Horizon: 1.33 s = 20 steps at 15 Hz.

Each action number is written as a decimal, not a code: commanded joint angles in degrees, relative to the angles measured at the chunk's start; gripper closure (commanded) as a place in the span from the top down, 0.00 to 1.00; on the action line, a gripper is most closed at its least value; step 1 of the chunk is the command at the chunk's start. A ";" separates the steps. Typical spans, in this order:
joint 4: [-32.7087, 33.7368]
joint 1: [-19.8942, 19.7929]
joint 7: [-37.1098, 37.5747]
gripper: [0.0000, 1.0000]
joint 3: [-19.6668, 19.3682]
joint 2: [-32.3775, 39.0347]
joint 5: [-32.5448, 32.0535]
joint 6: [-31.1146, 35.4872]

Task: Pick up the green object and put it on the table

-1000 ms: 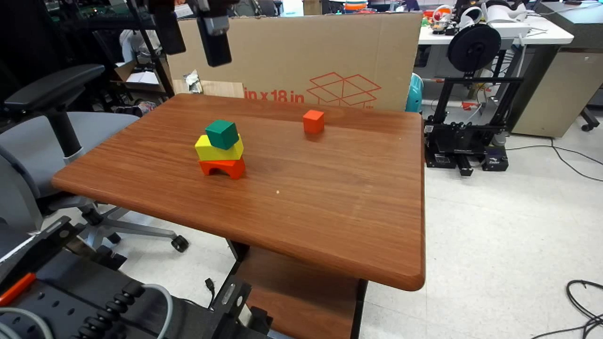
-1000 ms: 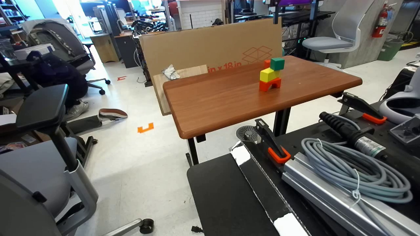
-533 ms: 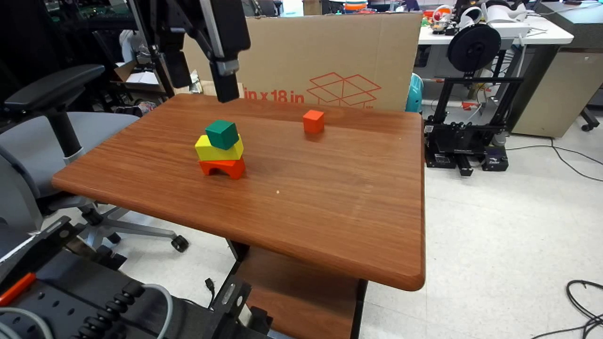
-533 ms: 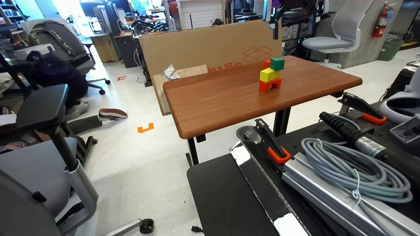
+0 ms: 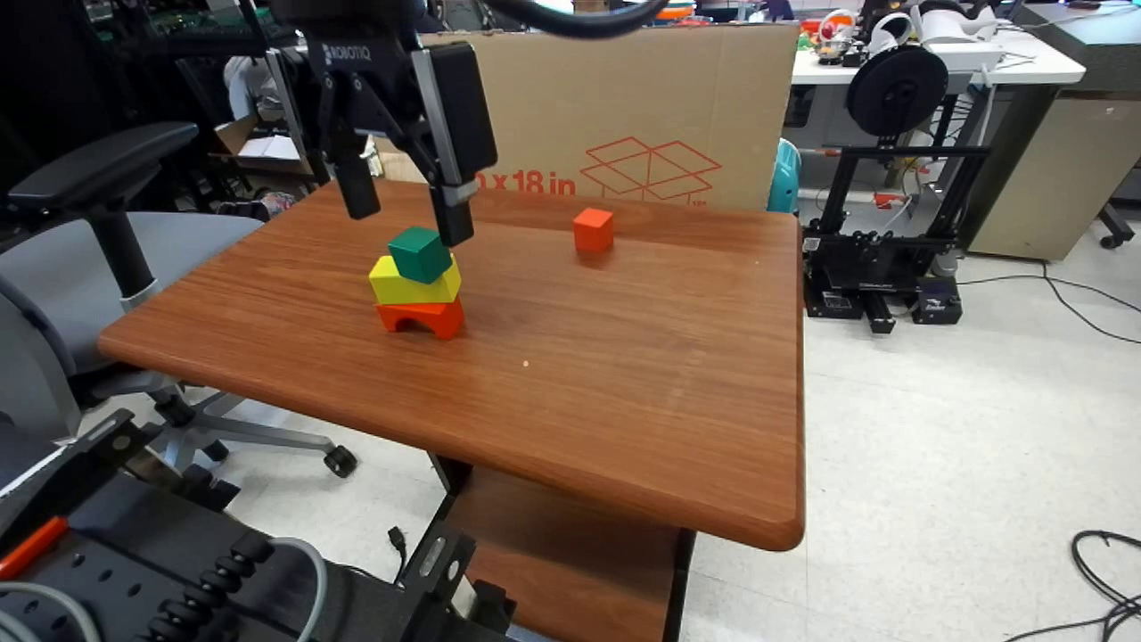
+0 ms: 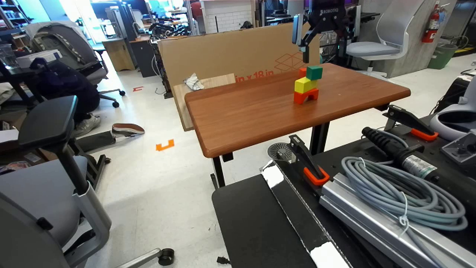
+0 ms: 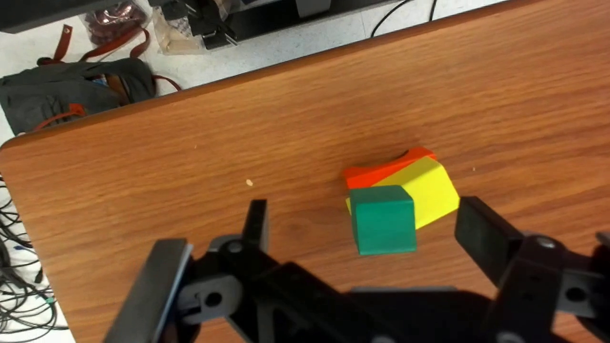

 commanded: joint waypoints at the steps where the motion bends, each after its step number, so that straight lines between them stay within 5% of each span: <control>1: 1.73 1.27 -1.52 1.00 -0.57 2.40 -1.41 1.32; 2: 2.01 1.50 -1.68 1.00 -0.62 2.82 -1.57 1.42; 3: 2.33 1.69 -1.85 0.75 -0.64 3.23 -1.68 1.44; 4: 2.63 1.88 -1.92 0.74 -0.72 3.57 -1.92 1.35; 12: 5.59 2.36 -1.60 0.12 -1.79 5.25 -4.78 0.89; 20: 15.33 -0.02 -6.76 0.09 -1.67 8.69 -1.80 -3.11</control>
